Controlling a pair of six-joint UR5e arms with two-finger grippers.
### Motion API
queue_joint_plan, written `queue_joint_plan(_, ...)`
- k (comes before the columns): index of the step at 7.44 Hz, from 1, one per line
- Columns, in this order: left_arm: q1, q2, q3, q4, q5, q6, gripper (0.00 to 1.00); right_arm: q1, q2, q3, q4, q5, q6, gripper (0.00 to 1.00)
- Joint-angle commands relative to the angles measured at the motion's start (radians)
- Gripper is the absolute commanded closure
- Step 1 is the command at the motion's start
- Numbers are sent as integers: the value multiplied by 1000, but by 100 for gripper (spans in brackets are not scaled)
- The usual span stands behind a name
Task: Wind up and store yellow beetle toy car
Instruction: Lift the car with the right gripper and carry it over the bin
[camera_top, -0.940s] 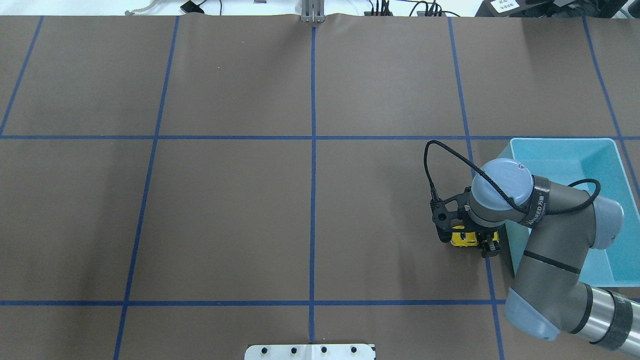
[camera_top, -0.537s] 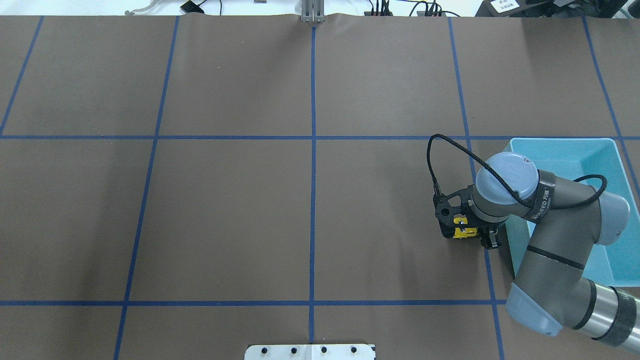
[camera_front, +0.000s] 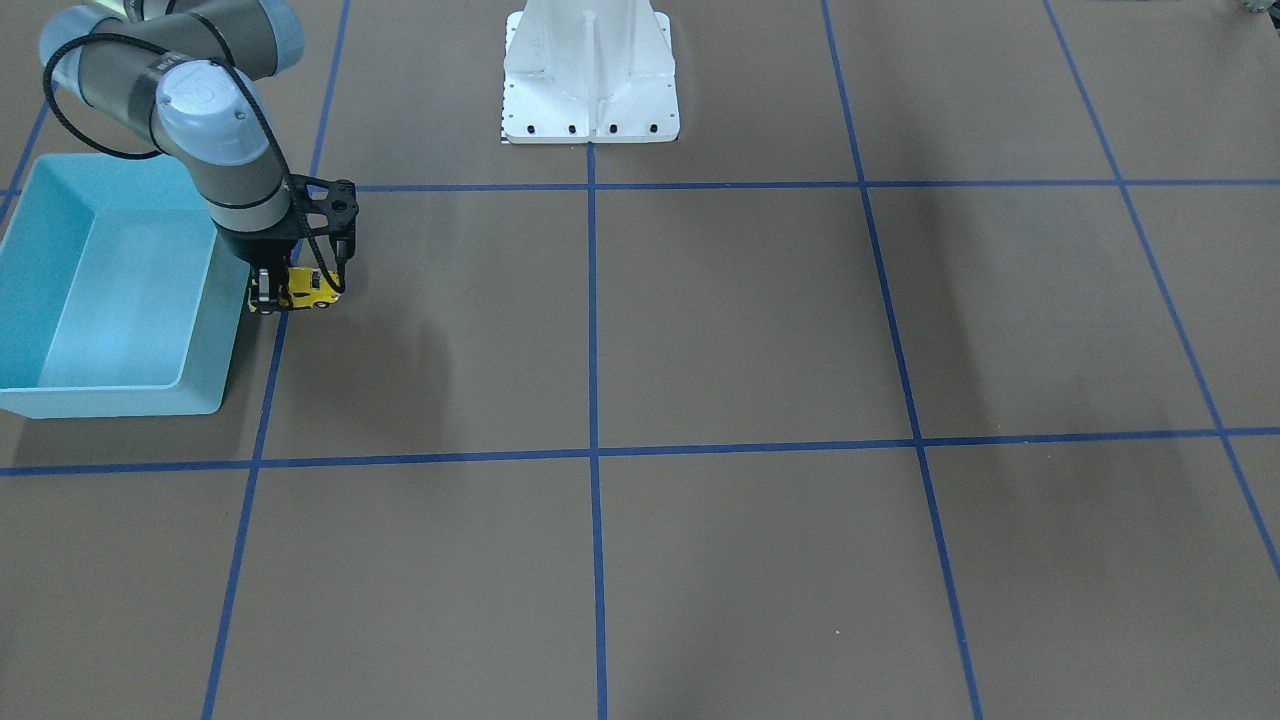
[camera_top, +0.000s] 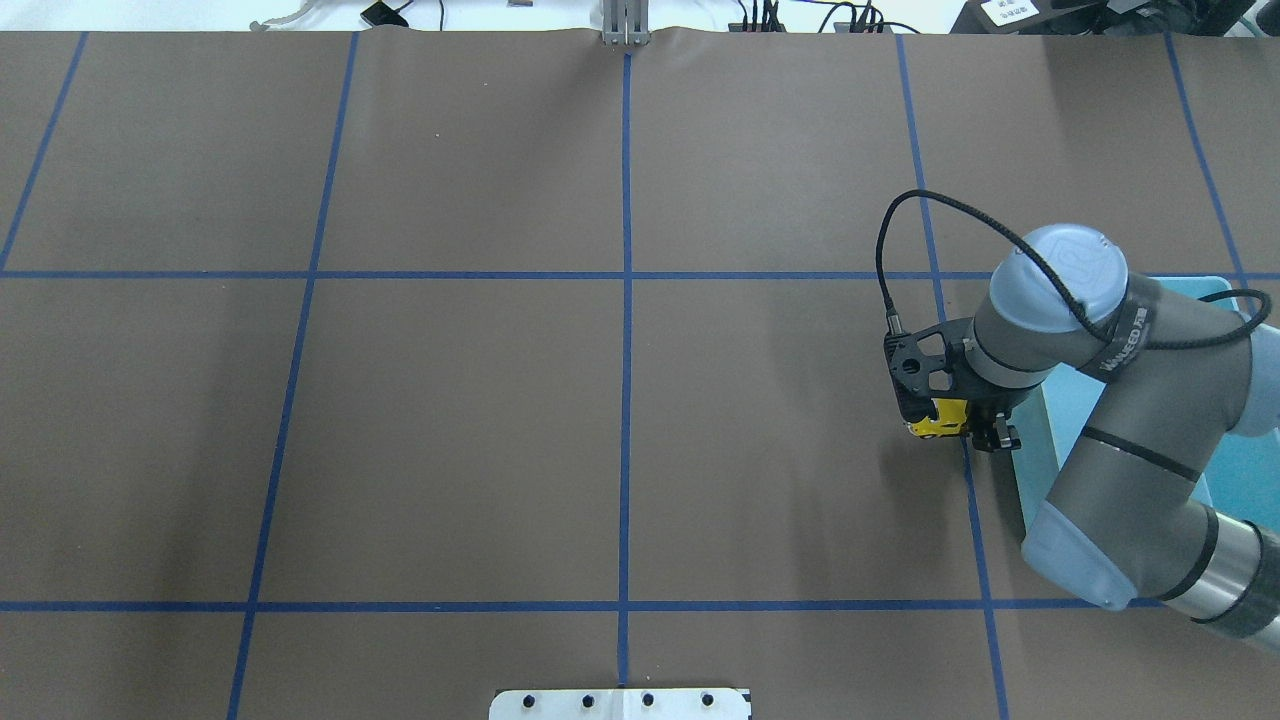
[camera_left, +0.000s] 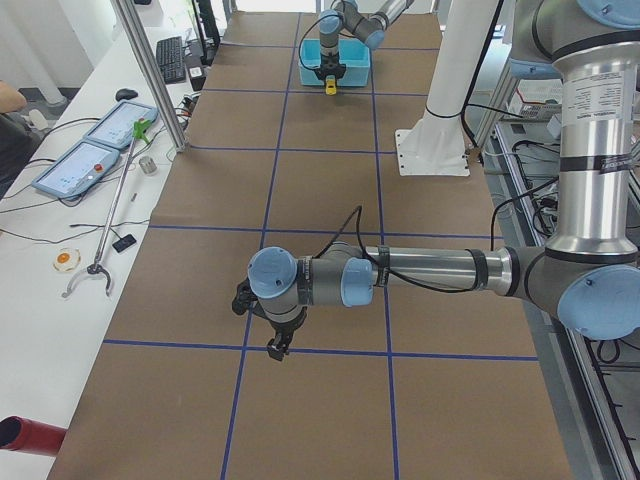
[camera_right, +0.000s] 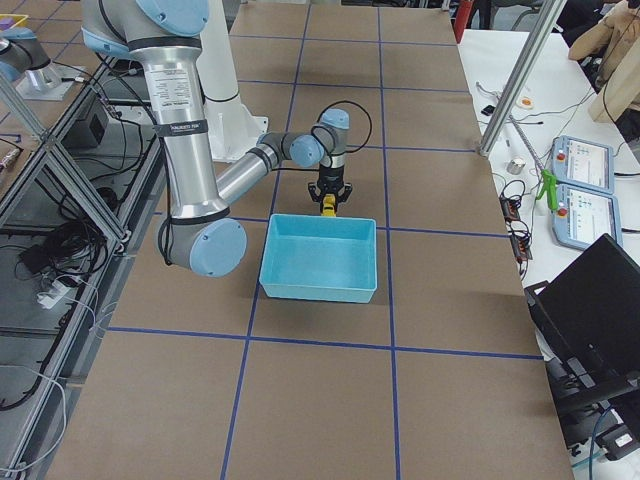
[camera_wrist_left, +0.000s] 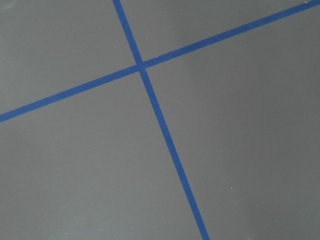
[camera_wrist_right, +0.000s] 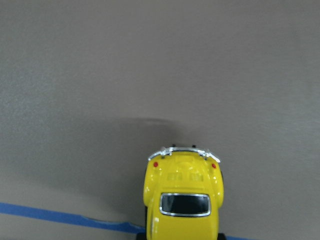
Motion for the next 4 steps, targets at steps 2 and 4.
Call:
queue_joint_plan(2,-2,2,-4,0,1,2,0,184,26,98,-138,83,-150,100)
queue_joint_plan(4,-9,2,-4,2,3,5,0,253,15,124,-212,96,-268,100)
